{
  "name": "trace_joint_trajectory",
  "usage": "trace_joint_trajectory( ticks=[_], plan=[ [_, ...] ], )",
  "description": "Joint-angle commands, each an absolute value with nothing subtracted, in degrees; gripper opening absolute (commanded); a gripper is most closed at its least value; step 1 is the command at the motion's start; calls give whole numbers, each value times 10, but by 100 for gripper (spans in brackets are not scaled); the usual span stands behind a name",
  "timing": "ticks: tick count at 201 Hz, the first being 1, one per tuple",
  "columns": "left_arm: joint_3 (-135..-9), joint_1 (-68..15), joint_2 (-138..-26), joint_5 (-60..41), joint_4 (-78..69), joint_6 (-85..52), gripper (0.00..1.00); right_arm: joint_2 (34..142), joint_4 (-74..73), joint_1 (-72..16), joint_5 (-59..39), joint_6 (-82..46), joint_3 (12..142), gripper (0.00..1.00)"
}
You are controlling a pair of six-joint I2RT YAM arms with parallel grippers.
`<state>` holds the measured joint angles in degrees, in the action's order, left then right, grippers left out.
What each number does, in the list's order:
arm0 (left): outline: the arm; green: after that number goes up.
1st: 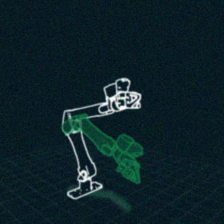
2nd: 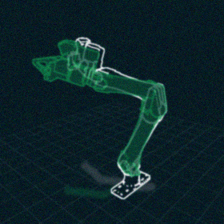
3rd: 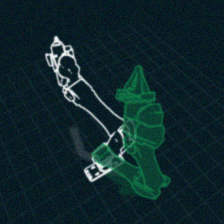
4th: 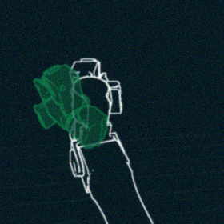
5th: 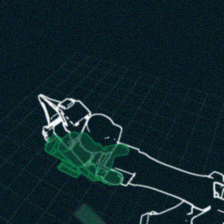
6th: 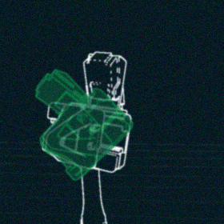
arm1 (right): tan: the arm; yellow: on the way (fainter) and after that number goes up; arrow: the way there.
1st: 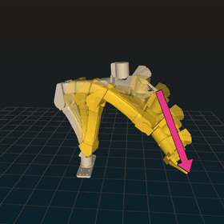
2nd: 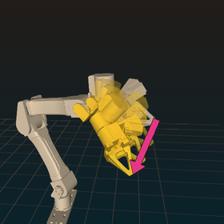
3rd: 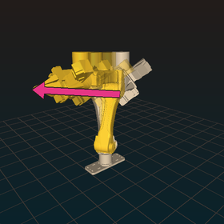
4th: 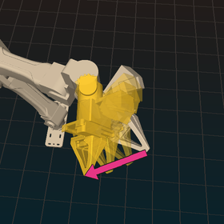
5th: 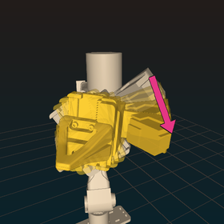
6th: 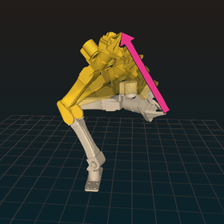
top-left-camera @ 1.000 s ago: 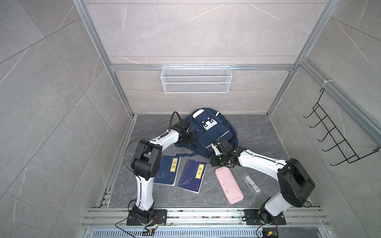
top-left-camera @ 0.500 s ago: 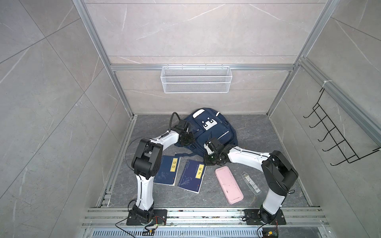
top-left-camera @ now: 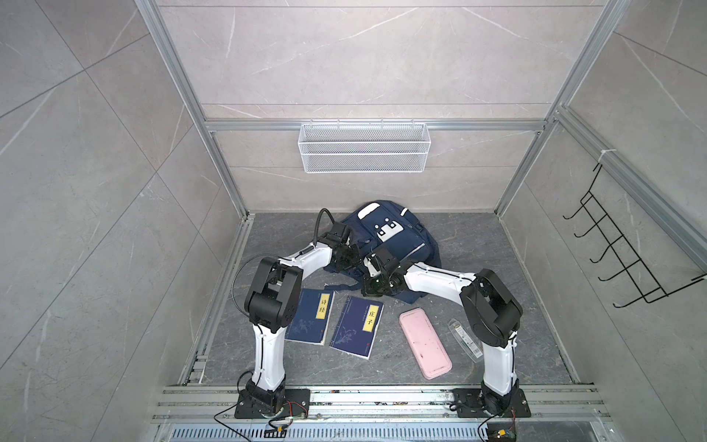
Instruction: Pack the student bag
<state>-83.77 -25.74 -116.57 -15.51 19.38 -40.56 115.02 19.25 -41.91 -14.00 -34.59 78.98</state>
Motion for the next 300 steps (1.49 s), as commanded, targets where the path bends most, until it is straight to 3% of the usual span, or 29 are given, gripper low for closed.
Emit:
trace_joint_trajectory(
  ticks=[1,92,145,197,217,261,300],
  plan=[
    [-842,-260,-1153,-161,212,-401,35,1156,177,-425,-148,-356,805,0],
    [-815,-234,-1076,-114,246,-367,48,1088,188,-425,-131,-337,754,0],
    [-760,-194,-1066,-112,224,-364,49,1051,208,-424,-116,-324,736,0],
    [-758,-177,-1120,-138,200,-364,44,1081,214,-424,-130,-326,763,0],
    [-755,-177,-1127,-147,190,-367,39,1100,216,-425,-133,-328,779,0],
    [-744,-178,-1127,-167,170,-378,11,1153,226,-433,-145,-329,837,0],
    [-737,-178,-1119,-174,160,-389,4,1217,242,-443,-154,-334,923,0]
  ],
)
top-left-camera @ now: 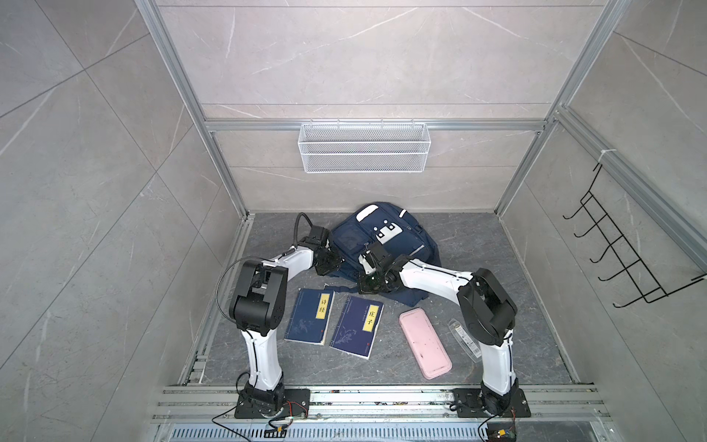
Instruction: Pack the student bag
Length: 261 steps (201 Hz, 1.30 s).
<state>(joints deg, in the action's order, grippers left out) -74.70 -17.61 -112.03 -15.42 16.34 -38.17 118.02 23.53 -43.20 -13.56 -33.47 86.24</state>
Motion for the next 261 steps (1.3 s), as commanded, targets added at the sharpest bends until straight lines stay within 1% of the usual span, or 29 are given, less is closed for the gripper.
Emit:
trace_joint_trajectory(
  ticks=[1,35,63,79,88,133,155,168,183,217,261],
  plan=[
    [-737,-178,-1118,-174,160,-390,4,1219,242,-443,-154,-335,926,0],
    [-735,-178,-1109,-170,162,-393,3,1286,272,-451,-157,-337,1025,0],
    [-731,-175,-1098,-154,169,-390,3,1319,301,-450,-144,-325,1083,1],
    [-715,-166,-1089,-156,156,-400,3,1330,332,-450,-127,-309,1114,4],
    [-709,-161,-1085,-155,151,-403,3,1327,337,-450,-124,-305,1116,7],
    [-690,-147,-1074,-150,144,-404,3,1272,310,-450,-113,-301,1029,29],
    [-678,-142,-1067,-146,134,-409,3,1232,286,-450,-112,-304,966,44],
    [-671,-138,-1063,-147,129,-412,4,1205,272,-450,-108,-307,925,51],
    [-666,-135,-1060,-148,125,-415,3,1178,262,-449,-100,-309,886,52],
    [-663,-129,-1055,-149,120,-419,4,1128,250,-438,-78,-313,815,52],
    [-633,-118,-1026,-144,102,-433,4,1095,241,-391,-74,-308,757,52]
  ],
)
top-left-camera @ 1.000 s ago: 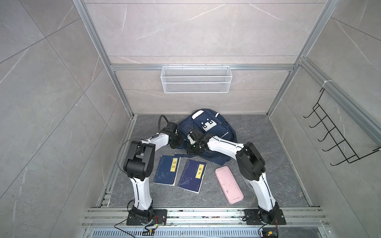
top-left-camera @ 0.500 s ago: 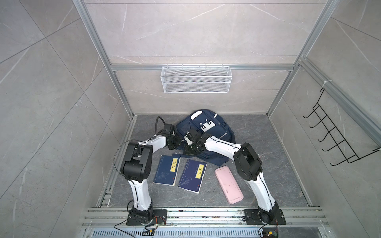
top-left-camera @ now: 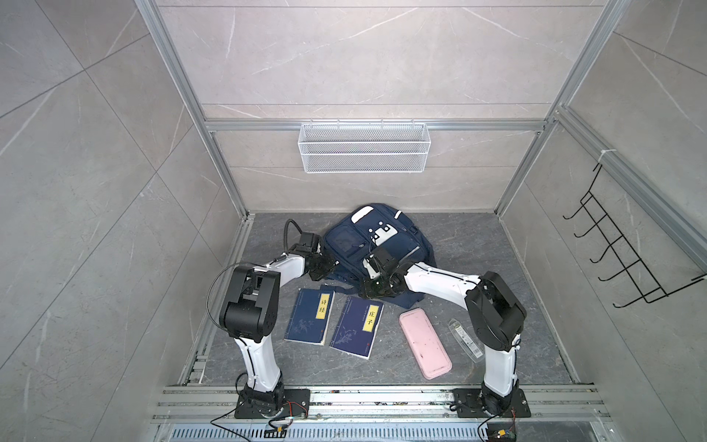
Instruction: Pack the student bag
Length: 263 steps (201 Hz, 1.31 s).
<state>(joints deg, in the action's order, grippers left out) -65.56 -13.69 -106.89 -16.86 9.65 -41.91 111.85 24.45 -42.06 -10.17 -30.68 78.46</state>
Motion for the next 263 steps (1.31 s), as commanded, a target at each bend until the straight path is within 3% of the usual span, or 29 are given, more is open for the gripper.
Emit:
trace_joint_trajectory(
  ticks=[1,97,174,220,263],
  plan=[
    [-632,-118,-1025,-144,102,-433,4,1094,241,-391,-74,-308,755,52],
    [-515,-110,-956,-144,46,-472,4,1095,234,-309,-80,-281,727,53],
    [-556,-150,-928,-94,119,-411,26,1027,216,-309,-109,-293,665,53],
    [-568,-151,-925,-97,136,-395,47,942,250,-309,-102,-292,648,57],
    [-575,-164,-896,-87,165,-376,53,891,259,-309,-100,-299,647,64]
  ],
)
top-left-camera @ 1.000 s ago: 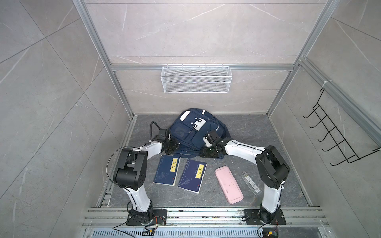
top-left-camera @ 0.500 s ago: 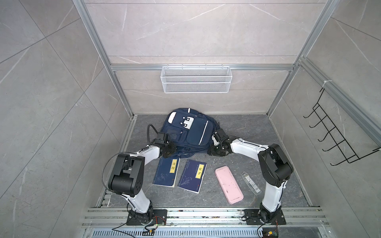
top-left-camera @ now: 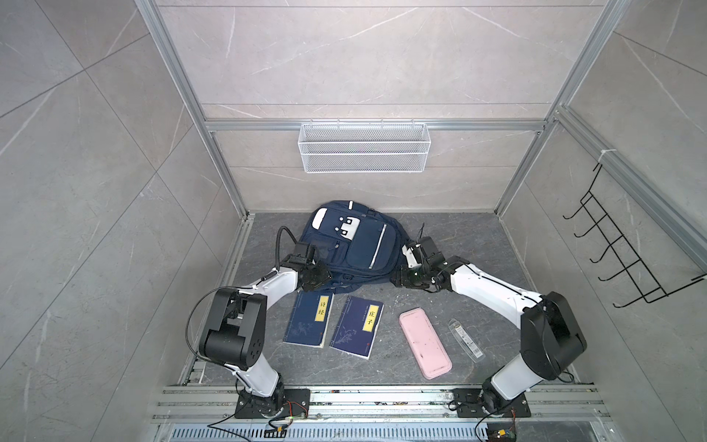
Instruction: Pack the student bag
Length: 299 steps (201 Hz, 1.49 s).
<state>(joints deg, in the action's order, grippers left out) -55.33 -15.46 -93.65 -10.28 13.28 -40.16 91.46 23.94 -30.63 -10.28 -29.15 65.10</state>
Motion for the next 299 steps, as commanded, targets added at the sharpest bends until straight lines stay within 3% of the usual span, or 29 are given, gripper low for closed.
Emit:
trace_joint_trajectory(
  ticks=[1,54,142,244,299],
  plan=[
    [-575,-164,-895,-87,165,-377,53,891,258,-309,-100,-299,647,64],
    [-581,-194,-845,-79,207,-359,63,830,209,-309,-66,-348,593,99],
    [-551,-282,-803,-74,256,-325,65,812,173,-337,-85,-364,533,100],
    [-471,-361,-795,-59,262,-355,64,887,135,-488,-77,-443,508,75],
    [-439,-372,-817,-72,236,-367,61,918,147,-528,-63,-463,507,64]
  ],
)
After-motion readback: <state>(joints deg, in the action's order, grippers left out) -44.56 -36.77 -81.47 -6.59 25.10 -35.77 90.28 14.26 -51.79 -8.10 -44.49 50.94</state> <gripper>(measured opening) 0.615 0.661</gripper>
